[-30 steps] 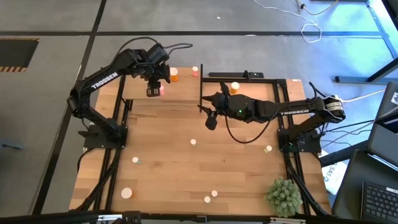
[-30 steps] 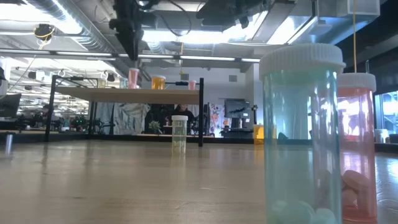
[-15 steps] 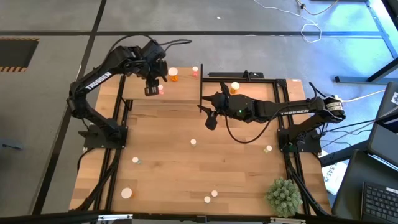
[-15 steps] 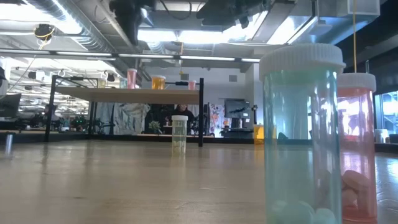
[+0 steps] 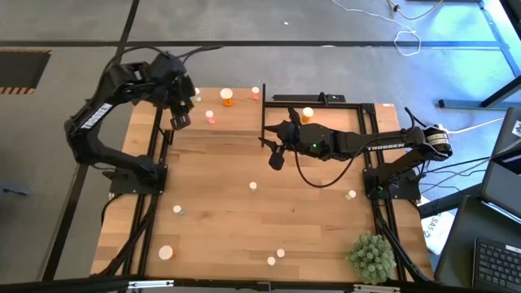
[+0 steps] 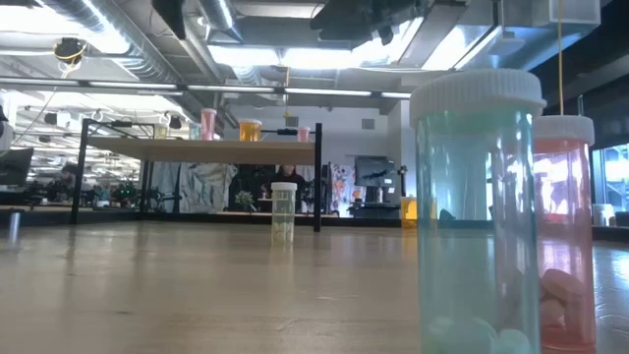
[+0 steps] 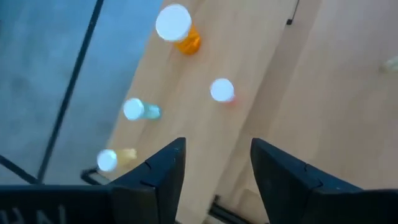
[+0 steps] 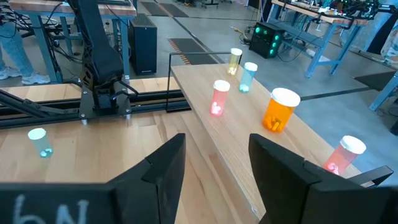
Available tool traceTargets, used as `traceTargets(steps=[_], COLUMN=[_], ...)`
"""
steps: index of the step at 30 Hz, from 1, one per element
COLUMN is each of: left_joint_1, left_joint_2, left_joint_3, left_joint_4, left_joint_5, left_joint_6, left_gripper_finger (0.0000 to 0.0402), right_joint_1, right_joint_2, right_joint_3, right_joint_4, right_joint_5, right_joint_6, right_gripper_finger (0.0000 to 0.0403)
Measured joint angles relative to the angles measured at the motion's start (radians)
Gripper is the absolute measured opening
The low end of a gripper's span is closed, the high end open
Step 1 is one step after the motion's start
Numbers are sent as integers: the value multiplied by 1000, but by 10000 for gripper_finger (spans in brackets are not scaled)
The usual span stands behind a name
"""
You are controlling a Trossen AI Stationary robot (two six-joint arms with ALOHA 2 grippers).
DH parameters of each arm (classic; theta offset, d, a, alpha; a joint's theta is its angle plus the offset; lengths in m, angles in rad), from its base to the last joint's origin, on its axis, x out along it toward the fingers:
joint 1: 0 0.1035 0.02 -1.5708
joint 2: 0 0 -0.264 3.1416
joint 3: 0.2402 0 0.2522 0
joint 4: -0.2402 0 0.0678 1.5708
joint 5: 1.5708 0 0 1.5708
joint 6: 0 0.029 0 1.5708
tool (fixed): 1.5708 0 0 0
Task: Pick and place medicine bottles onto shelf by color
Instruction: Put the top red pill bottle on the shelf aligned with the red pill bottle on the shelf
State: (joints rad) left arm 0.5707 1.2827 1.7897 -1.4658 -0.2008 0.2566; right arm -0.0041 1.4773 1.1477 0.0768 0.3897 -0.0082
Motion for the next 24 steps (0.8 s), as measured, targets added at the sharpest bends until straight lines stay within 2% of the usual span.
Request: traceTargets(steps=[9,19,24], left_joint_1=[-5,-71,-98], left_joint_2=[-90,-147,-173], left_joint_3=[0,0,0], left_joint_4=[-24,-39,-38], left_joint_5=[165,234,222], left_joint_6=[-113,-177,-177], left_gripper_finger=[176,175,173], right_joint_1=[0,0,0], right_joint_2=[0,0,0], right_joint_3=[0,0,0], right_joint_4=[0,0,4], right_joint_5=[0,0,0], right_joint_6=[2,2,4], right_gripper_finger=[179,179,179])
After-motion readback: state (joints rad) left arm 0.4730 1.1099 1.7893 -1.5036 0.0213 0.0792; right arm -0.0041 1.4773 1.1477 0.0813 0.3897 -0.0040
